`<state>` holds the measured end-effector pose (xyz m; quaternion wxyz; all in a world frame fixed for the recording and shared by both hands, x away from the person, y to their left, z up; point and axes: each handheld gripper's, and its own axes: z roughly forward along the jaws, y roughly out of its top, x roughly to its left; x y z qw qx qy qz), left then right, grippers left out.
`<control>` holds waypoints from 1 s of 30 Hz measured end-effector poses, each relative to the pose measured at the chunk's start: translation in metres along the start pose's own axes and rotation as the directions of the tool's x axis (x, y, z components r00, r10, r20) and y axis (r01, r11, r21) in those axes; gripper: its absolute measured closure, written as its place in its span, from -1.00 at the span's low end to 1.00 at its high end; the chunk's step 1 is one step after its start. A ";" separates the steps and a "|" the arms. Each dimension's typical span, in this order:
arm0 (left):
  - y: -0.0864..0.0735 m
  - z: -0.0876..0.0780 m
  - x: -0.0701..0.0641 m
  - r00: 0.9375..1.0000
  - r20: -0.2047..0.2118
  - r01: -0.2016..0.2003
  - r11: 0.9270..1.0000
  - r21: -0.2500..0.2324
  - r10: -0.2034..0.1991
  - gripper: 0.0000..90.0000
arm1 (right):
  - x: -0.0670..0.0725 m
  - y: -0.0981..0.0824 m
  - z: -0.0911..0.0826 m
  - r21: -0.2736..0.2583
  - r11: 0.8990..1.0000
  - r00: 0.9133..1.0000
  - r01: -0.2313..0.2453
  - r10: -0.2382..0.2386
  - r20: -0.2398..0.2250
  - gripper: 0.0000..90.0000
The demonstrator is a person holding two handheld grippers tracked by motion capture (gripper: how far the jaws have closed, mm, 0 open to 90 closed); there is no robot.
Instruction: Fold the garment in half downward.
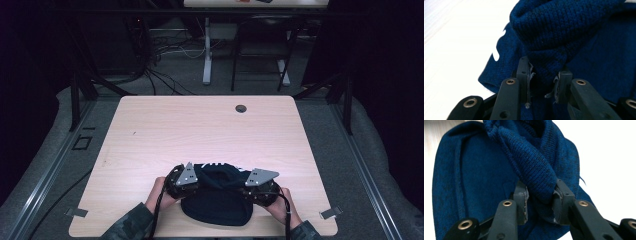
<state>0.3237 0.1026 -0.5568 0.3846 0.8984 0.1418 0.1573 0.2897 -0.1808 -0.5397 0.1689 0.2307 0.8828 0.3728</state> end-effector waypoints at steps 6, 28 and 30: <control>-0.004 0.001 -0.001 0.999 0.027 0.019 0.999 0.026 -0.020 0.44 | 0.003 -0.004 0.002 0.013 1.000 1.000 0.011 -0.011 0.002 0.51; 0.005 -0.044 0.039 0.967 -0.099 0.233 0.972 -0.040 -0.236 -0.34 | 0.008 -0.007 0.003 0.050 0.998 0.999 0.048 -0.048 -0.006 0.48; 0.011 -0.041 0.040 0.966 -0.095 0.239 0.970 -0.051 -0.242 -0.34 | 0.009 -0.006 0.002 0.055 0.997 0.998 0.055 -0.055 -0.001 0.47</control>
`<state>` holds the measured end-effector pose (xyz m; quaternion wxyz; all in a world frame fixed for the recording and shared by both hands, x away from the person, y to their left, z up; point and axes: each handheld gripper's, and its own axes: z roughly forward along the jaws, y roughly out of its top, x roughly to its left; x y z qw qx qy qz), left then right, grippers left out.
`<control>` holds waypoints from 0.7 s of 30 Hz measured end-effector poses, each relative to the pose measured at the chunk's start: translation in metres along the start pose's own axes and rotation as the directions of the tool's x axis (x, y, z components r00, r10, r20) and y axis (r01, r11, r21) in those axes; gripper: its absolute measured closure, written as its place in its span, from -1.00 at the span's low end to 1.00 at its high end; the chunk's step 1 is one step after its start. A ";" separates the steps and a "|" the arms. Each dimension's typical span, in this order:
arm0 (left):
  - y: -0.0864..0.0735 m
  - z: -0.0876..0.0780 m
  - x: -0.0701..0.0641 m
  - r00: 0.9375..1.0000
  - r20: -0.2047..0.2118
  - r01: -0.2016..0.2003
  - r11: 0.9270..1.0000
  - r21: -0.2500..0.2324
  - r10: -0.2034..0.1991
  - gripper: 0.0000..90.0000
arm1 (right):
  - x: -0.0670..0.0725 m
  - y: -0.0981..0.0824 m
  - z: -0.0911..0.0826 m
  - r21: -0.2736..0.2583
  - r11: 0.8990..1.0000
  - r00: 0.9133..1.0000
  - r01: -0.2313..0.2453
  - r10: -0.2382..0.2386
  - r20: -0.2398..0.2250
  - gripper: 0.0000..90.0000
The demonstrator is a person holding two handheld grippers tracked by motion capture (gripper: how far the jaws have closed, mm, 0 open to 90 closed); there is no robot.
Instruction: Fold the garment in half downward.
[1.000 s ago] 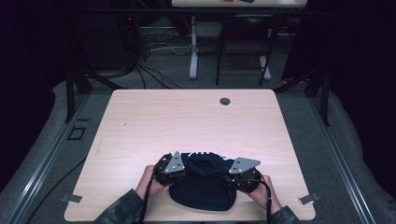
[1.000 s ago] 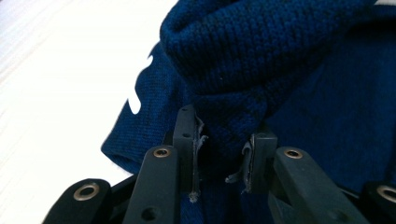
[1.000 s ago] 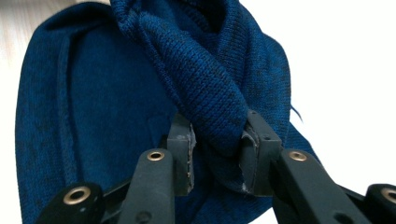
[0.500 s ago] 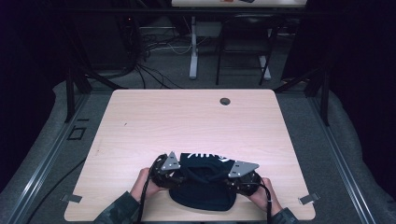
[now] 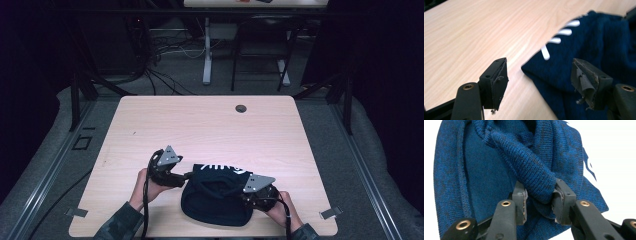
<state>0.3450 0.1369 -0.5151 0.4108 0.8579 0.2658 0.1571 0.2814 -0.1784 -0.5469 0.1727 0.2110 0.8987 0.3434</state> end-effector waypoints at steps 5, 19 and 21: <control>0.006 0.015 -0.010 0.999 0.037 -0.018 1.000 0.015 0.017 -0.37 | 0.002 0.001 -0.001 0.018 1.000 1.000 0.011 -0.011 0.011 0.39; -0.013 0.052 -0.024 0.994 0.104 -0.054 0.987 0.150 0.039 -0.39 | -0.001 0.003 -0.022 -0.025 0.998 0.997 -0.055 0.054 -0.061 -0.17; -0.014 0.053 -0.025 0.994 0.102 -0.062 0.986 0.157 0.046 -0.40 | -0.005 0.003 -0.032 -0.081 0.992 0.994 -0.094 0.089 -0.068 -0.17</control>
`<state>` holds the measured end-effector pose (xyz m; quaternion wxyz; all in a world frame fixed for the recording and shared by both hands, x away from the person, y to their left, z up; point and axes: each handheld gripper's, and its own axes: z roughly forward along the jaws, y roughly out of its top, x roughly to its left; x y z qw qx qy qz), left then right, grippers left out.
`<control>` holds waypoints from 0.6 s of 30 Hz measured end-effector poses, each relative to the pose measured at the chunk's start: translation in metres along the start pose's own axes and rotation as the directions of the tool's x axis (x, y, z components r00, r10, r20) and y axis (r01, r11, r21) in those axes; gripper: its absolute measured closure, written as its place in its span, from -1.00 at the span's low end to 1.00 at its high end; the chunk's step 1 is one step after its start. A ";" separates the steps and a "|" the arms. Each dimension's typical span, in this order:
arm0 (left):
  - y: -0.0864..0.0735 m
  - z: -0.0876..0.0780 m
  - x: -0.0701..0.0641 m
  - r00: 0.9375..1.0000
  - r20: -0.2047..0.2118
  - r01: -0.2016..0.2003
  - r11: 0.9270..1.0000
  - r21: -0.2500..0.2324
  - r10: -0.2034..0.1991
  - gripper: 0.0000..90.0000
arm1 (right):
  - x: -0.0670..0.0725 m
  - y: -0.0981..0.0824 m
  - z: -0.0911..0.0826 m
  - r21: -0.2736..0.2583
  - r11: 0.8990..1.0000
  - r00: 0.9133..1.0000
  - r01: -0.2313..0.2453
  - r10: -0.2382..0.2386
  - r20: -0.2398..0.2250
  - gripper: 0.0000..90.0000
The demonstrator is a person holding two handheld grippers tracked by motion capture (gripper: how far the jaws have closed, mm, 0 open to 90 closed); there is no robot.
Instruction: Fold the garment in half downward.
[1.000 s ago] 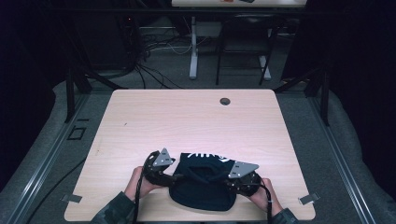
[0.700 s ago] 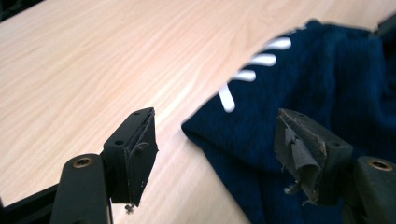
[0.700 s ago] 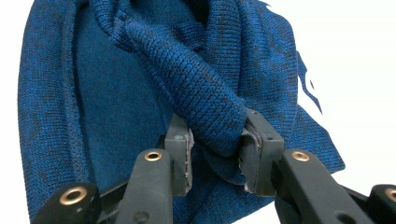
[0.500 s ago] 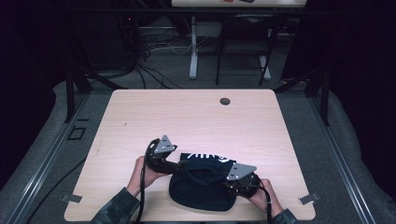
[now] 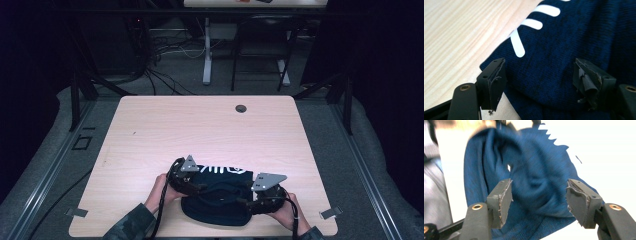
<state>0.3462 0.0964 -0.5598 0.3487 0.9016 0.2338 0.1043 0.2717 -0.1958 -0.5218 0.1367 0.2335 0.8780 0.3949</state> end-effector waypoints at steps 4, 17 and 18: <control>0.000 0.003 -0.002 1.000 -0.003 0.003 1.000 0.010 -0.003 -0.40 | -0.003 0.004 -0.011 -0.081 0.995 0.998 -0.066 0.066 -0.001 -0.06; -0.004 0.009 -0.001 0.998 -0.015 0.065 0.997 0.029 -0.065 -0.42 | 0.019 0.000 0.034 0.091 0.996 0.996 0.009 -0.017 0.087 0.78; -0.005 0.009 0.000 0.997 -0.014 0.073 0.997 0.029 -0.073 -0.42 | 0.019 -0.002 0.031 0.084 0.996 0.996 0.019 -0.026 0.086 0.86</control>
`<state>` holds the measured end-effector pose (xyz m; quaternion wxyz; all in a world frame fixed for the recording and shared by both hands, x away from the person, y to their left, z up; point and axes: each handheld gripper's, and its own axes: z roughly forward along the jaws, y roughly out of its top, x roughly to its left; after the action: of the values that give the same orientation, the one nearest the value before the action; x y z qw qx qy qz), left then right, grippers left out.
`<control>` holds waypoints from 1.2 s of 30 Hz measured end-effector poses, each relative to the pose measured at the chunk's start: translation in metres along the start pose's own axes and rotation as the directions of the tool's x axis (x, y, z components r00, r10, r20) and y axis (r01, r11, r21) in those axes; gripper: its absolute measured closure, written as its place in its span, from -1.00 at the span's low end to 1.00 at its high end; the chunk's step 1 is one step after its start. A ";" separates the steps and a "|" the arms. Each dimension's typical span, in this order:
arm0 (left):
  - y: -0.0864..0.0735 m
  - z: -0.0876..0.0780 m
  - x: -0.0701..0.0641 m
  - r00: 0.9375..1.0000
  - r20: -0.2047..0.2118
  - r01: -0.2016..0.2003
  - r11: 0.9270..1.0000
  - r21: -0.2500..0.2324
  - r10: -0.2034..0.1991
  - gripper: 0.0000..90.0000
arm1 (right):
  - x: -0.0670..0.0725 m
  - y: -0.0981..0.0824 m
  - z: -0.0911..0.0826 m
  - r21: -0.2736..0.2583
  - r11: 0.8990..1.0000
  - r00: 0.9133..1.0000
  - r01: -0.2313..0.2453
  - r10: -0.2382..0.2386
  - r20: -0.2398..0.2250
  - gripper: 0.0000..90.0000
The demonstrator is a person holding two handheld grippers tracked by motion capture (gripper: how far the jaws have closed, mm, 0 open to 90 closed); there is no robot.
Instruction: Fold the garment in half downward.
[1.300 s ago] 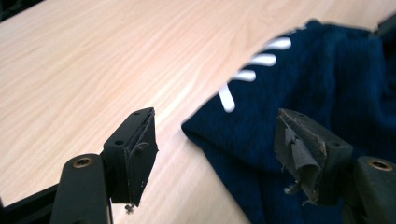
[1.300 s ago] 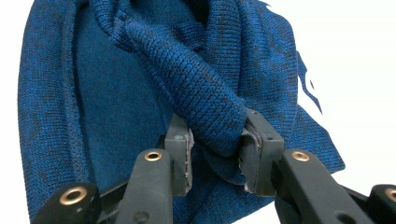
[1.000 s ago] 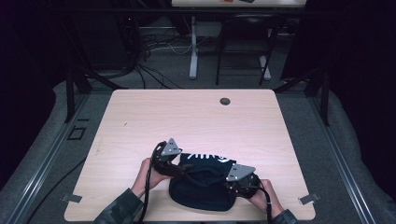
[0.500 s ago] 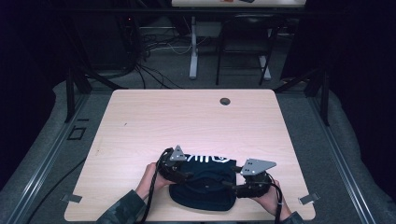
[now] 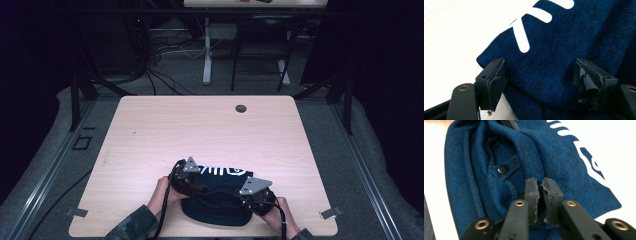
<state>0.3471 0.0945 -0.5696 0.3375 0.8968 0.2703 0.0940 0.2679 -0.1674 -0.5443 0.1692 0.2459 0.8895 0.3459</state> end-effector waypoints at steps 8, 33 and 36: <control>-0.001 0.000 -0.002 1.000 -0.020 0.002 1.000 -0.008 -0.002 -0.43 | 0.005 -0.005 -0.008 -0.008 0.999 0.999 0.033 -0.033 -0.016 0.91; -0.001 -0.002 -0.009 0.997 -0.063 -0.046 0.999 -0.004 0.045 -0.54 | -0.026 -0.018 0.013 0.091 0.974 0.975 -0.208 0.214 -0.056 -0.37; -0.002 -0.002 -0.010 0.997 -0.070 -0.043 0.999 -0.002 0.043 -0.56 | -0.024 -0.018 0.016 0.105 0.977 0.982 -0.183 0.187 -0.031 -0.38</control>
<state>0.3373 0.0911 -0.5689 0.3271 0.8980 0.2625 0.1330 0.2896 -0.1840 -0.5649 0.1055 0.3290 0.8824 0.3193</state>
